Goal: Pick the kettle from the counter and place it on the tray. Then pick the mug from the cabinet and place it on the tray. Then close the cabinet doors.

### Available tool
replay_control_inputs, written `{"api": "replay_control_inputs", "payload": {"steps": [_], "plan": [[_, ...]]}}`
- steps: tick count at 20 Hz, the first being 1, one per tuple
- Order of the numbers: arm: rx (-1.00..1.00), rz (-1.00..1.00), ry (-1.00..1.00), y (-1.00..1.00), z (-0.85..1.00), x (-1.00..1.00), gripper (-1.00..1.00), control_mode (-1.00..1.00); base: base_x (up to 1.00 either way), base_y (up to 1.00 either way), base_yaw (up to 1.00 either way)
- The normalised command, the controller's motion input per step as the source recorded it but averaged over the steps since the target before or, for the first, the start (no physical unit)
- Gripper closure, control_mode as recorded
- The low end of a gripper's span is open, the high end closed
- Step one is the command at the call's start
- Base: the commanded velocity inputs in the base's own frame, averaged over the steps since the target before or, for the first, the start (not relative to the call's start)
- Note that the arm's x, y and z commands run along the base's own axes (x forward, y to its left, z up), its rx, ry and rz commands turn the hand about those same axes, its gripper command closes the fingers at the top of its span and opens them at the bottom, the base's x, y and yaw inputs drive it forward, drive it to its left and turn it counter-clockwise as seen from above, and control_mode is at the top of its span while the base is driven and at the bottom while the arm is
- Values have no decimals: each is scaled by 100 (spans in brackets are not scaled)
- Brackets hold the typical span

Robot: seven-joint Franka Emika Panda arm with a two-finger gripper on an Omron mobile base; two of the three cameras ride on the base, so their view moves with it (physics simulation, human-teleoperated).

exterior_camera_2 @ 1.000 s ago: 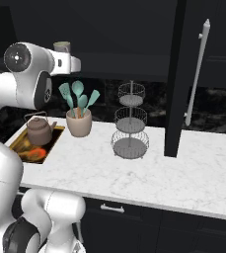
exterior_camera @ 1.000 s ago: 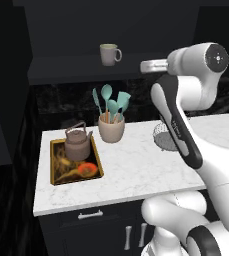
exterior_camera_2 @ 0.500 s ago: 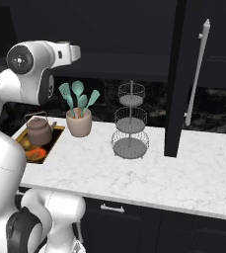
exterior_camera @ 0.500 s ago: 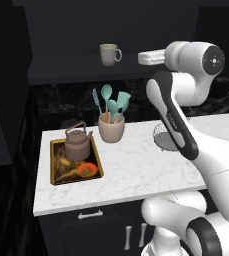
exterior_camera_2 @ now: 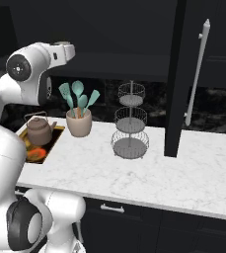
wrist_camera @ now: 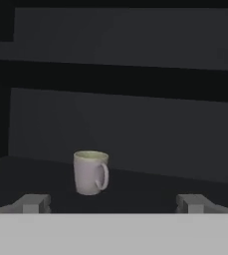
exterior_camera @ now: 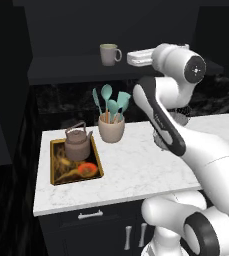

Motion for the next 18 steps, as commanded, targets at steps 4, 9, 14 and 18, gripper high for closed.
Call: {"api": "replay_control_inputs", "payload": {"steps": [4, 9, 14, 18], "plan": [[0, 1, -3, 22, 0, 23, -100, -100, 0, 0, 0], [0, 4, -1, 9, -1, 24, -100, -100, 0, 0, 0], [0, 3, -3, 2, -5, 16, -100, -100, 0, 0, 0], [0, 1, -2, 2, 0, 24, -100, -100, 0, 0, 0]]}}
